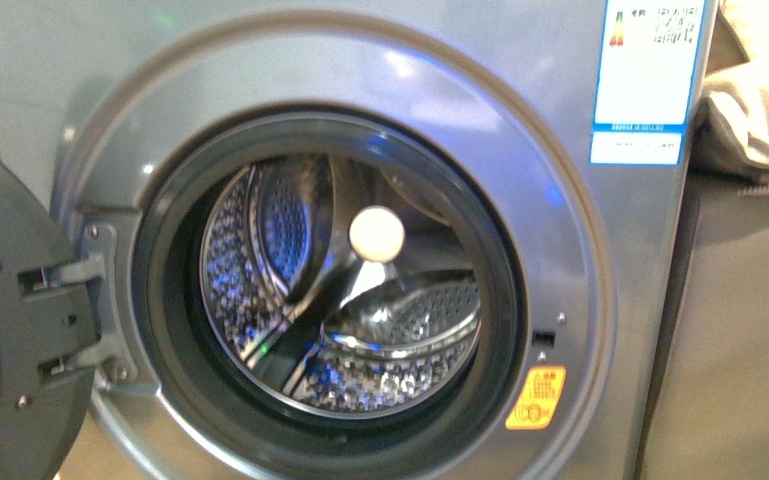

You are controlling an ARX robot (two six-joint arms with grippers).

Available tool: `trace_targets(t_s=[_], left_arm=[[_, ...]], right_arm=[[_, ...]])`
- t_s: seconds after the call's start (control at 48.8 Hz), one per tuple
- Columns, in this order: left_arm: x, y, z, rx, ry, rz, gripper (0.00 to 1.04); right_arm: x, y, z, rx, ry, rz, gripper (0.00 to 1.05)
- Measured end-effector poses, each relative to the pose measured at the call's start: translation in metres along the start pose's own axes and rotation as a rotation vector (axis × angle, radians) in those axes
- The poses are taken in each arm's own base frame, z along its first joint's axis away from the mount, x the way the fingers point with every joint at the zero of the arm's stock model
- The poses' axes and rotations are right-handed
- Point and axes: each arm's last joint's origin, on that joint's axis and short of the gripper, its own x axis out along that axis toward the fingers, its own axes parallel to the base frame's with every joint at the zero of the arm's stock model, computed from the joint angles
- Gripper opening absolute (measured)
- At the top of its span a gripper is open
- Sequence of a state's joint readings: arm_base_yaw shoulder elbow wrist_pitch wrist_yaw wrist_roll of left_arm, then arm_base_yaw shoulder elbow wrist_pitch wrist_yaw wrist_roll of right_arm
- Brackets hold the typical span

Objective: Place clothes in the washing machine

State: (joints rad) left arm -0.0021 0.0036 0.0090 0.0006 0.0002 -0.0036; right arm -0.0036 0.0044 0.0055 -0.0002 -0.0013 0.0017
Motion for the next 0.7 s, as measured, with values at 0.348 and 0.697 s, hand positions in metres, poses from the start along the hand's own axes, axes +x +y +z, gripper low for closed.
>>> trace_targets(t_s=[0.348,0.697], left_arm=[[0.0,0.0,0.0,0.0,0.0,0.0,0.98],[0.0,0.0,0.0,0.0,0.0,0.0,0.98]], right_arm=[[0.0,0.0,0.0,0.0,0.0,0.0,0.97],[-0.001,-0.001,0.013,0.112,-0.141,-0.039,0.97]])
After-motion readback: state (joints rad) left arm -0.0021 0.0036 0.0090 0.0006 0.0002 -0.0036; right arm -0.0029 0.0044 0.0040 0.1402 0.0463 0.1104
